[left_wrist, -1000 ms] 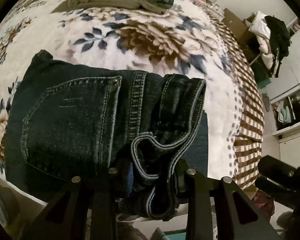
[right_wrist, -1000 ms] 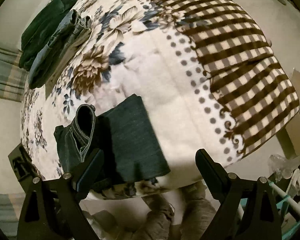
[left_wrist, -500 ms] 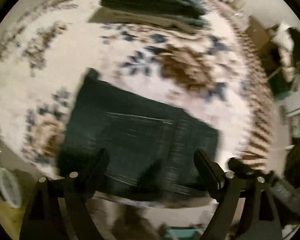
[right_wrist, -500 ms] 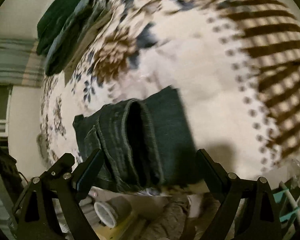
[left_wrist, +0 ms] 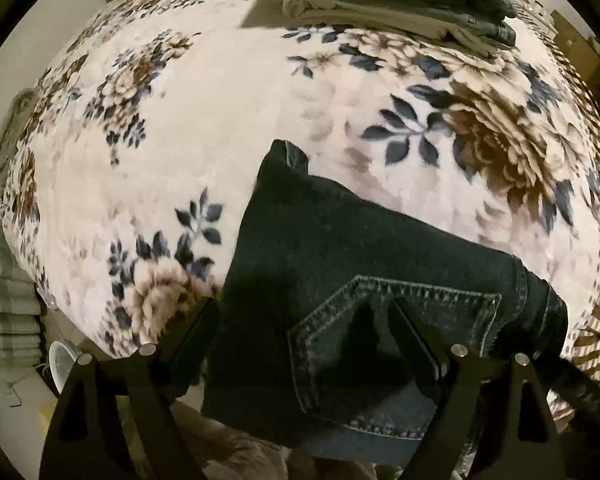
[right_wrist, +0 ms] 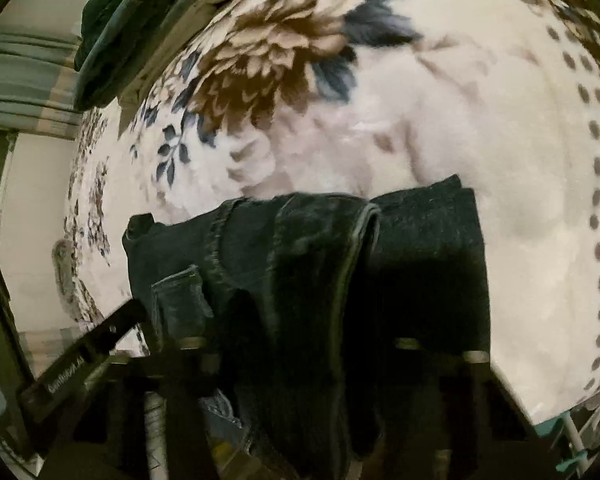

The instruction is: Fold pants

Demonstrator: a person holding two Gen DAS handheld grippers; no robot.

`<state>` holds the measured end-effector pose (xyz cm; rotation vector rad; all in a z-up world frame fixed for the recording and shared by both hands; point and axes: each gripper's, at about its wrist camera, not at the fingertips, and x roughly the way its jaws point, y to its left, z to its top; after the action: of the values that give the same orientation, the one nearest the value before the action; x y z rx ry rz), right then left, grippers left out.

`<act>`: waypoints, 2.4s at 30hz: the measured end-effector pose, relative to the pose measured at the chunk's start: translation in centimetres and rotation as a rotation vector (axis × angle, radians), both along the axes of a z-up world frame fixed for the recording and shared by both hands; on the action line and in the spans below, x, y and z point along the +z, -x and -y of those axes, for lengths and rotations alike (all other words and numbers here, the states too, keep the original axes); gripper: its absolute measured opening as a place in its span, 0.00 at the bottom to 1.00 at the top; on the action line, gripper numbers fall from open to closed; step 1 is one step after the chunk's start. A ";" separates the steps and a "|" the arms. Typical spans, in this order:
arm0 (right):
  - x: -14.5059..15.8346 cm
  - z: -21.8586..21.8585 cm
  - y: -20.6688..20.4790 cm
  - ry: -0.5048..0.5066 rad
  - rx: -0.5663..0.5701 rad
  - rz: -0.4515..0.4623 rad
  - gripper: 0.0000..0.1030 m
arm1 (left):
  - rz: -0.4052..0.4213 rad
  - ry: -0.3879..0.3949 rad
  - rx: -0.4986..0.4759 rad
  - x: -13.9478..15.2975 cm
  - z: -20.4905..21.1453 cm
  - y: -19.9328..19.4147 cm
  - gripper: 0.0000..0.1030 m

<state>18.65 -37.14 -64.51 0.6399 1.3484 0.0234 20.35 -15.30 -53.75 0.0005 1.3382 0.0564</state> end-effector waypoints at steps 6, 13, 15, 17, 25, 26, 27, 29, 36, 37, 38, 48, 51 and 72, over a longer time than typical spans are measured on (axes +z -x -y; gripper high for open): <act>2.7 0.2 0.8 0.024 -0.015 0.033 0.07 | 0.002 0.006 -0.016 0.4 0.3 -0.1 0.83; 6.0 1.8 1.9 0.023 -0.039 0.078 0.07 | 0.009 0.036 -0.036 1.4 0.9 0.1 0.83; 6.5 3.0 2.2 0.026 -0.067 0.077 0.07 | 0.008 0.053 -0.035 1.7 1.0 0.0 0.83; 7.0 4.4 2.6 0.025 -0.097 0.074 0.07 | 0.008 0.068 -0.034 2.0 1.0 0.0 0.83; 7.2 11.1 5.8 0.076 -0.213 0.024 0.07 | -0.003 0.129 -0.009 2.4 0.4 -0.5 0.83; 6.8 11.7 6.2 0.079 -0.225 0.012 0.07 | -0.009 0.132 -0.005 2.2 0.3 -0.6 0.83; 6.3 12.4 6.5 0.071 -0.244 0.001 0.07 | -0.016 0.140 0.000 2.0 0.3 -0.7 0.83; 5.0 13.2 6.8 0.071 -0.268 -0.023 0.07 | -0.035 0.160 0.013 1.4 0.1 -0.9 0.83; 1.0 14.2 5.3 0.115 -0.260 -0.122 0.47 | -0.088 0.194 0.057 -1.3 -0.8 -2.3 0.83; 0.9 14.9 5.8 0.076 -0.289 -0.128 0.50 | -0.099 0.206 0.070 -1.7 -1.1 -2.5 0.83; 0.7 15.4 6.3 0.043 -0.316 -0.134 0.58 | -0.112 0.232 0.094 -2.3 -1.7 -2.9 0.83; -3.9 17.2 12.6 -0.322 -0.490 -0.191 0.71 | -0.130 0.559 0.210 -5.9 -4.3 -4.0 0.36; -3.1 16.7 13.0 -0.295 -0.496 -0.138 0.26 | -0.098 0.509 0.149 -5.5 -3.5 -4.0 0.31; -5.0 16.6 18.2 -0.469 -0.592 -0.087 0.41 | -0.194 0.612 0.172 -5.9 -5.1 0.9 0.70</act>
<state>0.43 -53.72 -69.46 1.4327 1.1961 -0.1722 19.48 -10.24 -59.64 -0.6403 1.5013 -0.2141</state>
